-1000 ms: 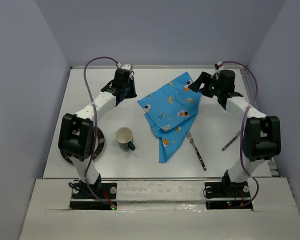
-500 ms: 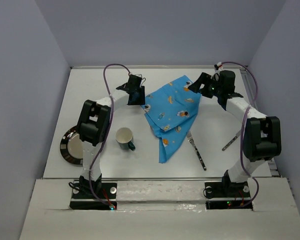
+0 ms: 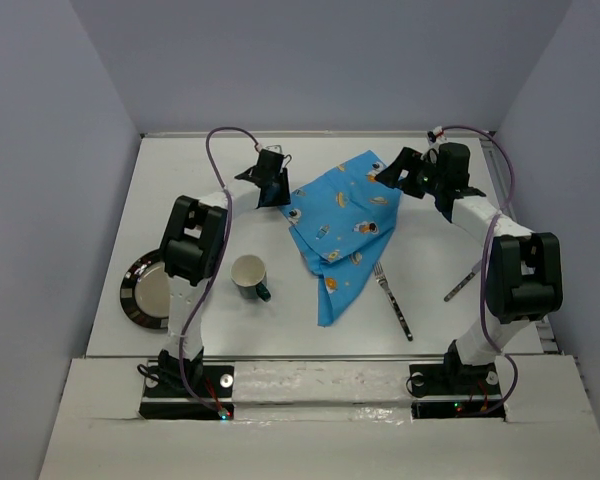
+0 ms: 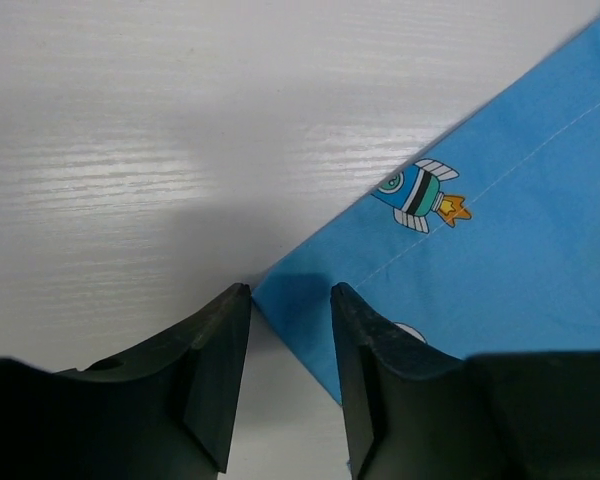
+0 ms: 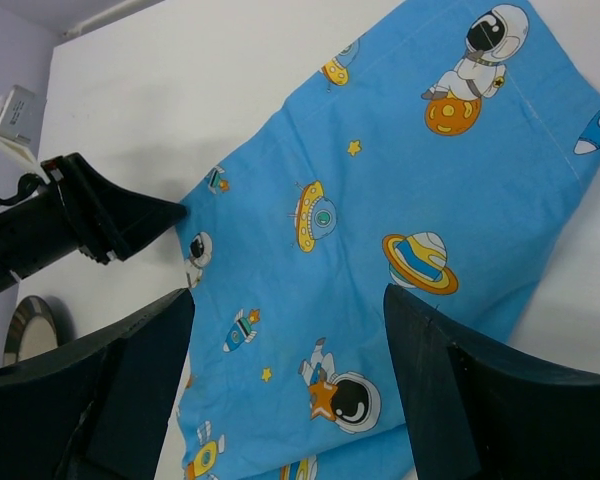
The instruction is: Set the dinner table for one person
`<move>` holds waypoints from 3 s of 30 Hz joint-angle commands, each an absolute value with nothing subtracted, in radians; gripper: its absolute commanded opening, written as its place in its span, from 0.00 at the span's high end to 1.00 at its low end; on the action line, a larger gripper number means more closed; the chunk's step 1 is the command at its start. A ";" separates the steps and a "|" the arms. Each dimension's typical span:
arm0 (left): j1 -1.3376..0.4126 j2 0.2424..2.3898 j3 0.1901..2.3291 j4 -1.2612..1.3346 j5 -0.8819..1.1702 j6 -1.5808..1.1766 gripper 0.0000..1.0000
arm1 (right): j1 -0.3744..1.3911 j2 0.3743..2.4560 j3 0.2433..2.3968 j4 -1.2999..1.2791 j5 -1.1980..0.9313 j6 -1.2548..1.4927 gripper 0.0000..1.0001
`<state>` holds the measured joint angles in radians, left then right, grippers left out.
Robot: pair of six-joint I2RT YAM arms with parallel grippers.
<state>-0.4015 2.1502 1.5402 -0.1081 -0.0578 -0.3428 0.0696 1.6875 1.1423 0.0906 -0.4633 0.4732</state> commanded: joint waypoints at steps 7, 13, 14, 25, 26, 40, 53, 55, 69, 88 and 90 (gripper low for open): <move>-0.396 2.152 1.496 -0.017 -0.049 -0.362 0.75 | 0.072 1.684 1.131 0.169 -0.517 0.485 0.16; -0.388 2.114 1.462 -0.008 -0.041 -0.373 1.00 | 0.072 1.690 1.131 0.164 -0.503 0.476 0.16; -0.385 2.105 1.460 -0.006 -0.041 -0.373 1.00 | 0.072 1.695 1.131 0.158 -0.491 0.469 0.16; -0.380 1.833 1.439 0.054 -0.005 -0.365 1.00 | 0.003 1.765 1.164 -0.033 -0.319 0.373 0.08; -0.380 1.827 1.433 0.064 0.036 -0.370 1.00 | 0.003 1.779 1.157 -0.035 -0.327 0.373 0.08; -0.393 1.749 1.433 0.084 0.109 -0.368 1.00 | 0.092 2.085 1.334 0.112 -0.643 0.553 0.45; -0.396 1.597 1.577 0.071 0.123 -0.345 1.00 | 0.092 1.849 1.586 0.013 -0.430 0.500 1.00; -0.394 1.547 1.574 0.072 0.097 -0.339 1.00 | 0.092 1.812 1.668 -0.078 -0.353 0.453 1.00; -0.361 1.408 1.229 0.184 0.019 -0.399 1.00 | 0.278 2.109 2.174 -0.489 -0.239 0.238 0.16; -0.316 1.307 1.046 0.176 -0.045 -0.368 1.00 | 0.183 1.599 1.097 -0.132 -0.031 0.400 0.23; -0.318 1.298 1.025 0.189 -0.037 -0.373 1.00 | 0.158 1.611 1.051 -0.123 -0.038 0.408 0.23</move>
<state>-0.3138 1.3544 1.0576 0.1364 -0.0284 -0.3805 0.1825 1.5909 1.1595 -0.2165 -0.0933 0.3470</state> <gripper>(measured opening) 0.015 0.773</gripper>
